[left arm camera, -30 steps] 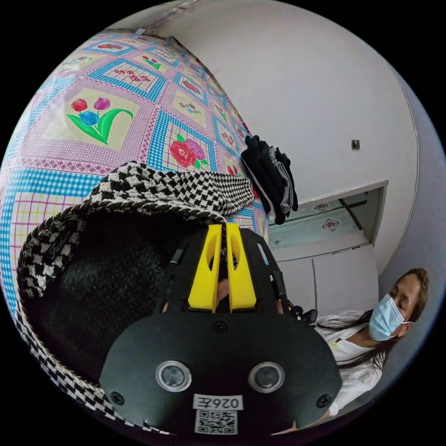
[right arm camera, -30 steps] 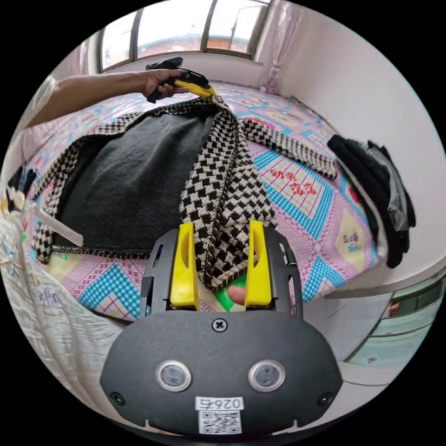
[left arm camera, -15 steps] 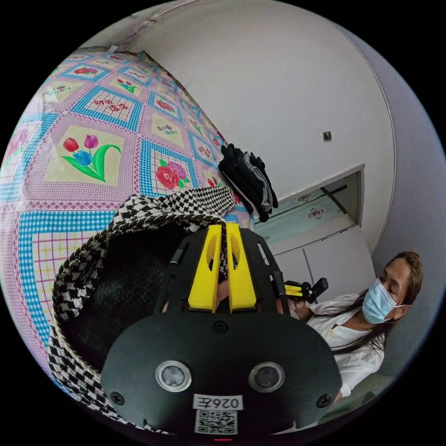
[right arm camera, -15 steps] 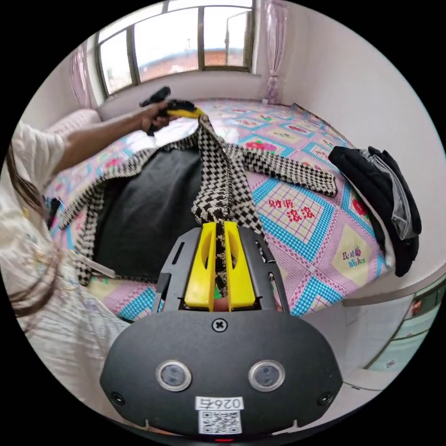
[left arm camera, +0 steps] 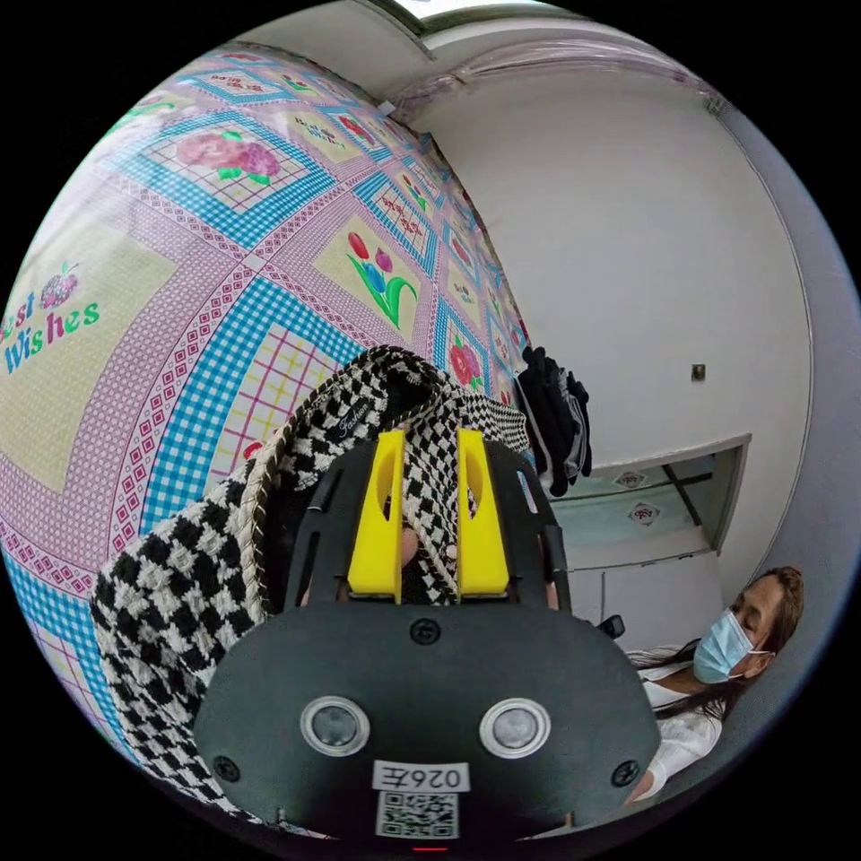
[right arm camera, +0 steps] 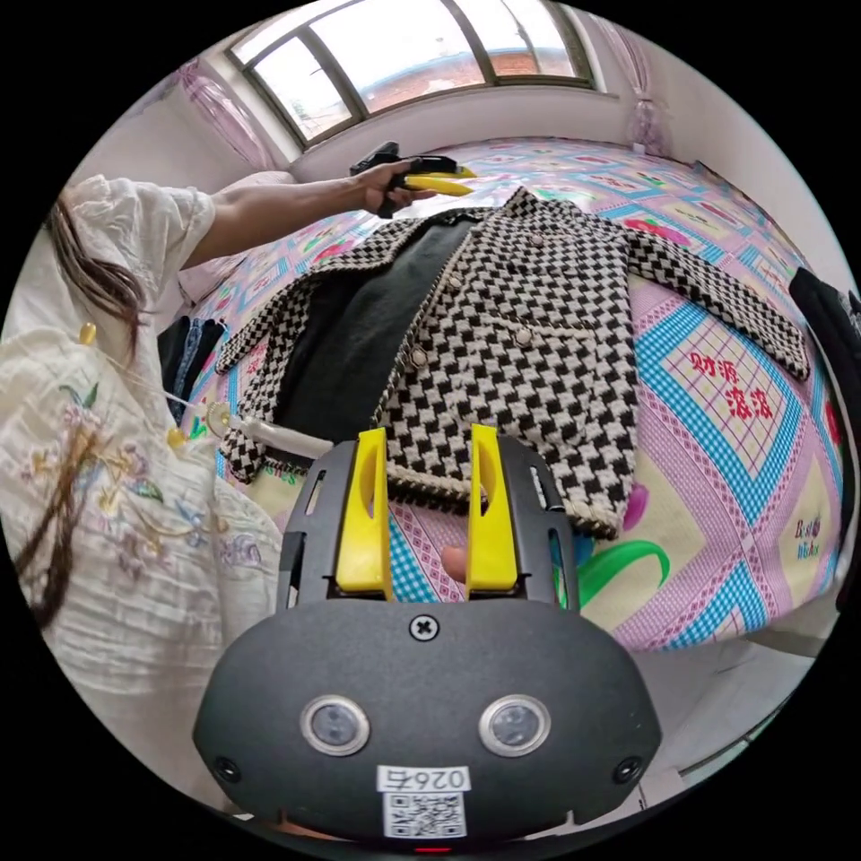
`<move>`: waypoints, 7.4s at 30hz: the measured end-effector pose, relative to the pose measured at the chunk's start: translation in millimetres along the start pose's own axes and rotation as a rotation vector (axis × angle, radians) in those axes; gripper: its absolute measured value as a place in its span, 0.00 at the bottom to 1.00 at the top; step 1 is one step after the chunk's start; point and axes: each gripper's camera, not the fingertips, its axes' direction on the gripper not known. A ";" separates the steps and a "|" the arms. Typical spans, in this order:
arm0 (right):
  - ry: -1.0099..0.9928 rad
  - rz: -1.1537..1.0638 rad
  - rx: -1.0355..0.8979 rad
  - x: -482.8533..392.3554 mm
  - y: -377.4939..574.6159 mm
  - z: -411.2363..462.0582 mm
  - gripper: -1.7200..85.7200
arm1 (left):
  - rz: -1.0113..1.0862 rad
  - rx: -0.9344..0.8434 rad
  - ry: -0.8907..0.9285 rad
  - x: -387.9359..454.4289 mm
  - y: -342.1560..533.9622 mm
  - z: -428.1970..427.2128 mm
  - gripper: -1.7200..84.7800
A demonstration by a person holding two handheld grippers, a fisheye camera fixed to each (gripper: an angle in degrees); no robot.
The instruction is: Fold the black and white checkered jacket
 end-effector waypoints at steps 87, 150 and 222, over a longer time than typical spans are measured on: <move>0.078 -0.323 0.155 111.4 -332.4 3.8 0.07 | 0.067 0.227 -0.852 145.8 158.3 -45.8 0.15; -0.153 -0.608 0.049 56.4 -265.9 58.3 0.07 | -0.210 0.380 -1.001 367.6 662.9 26.1 0.18; 0.256 -1.011 -0.015 38.9 -308.0 136.8 0.06 | 0.000 0.140 -0.390 400.2 709.9 62.2 0.08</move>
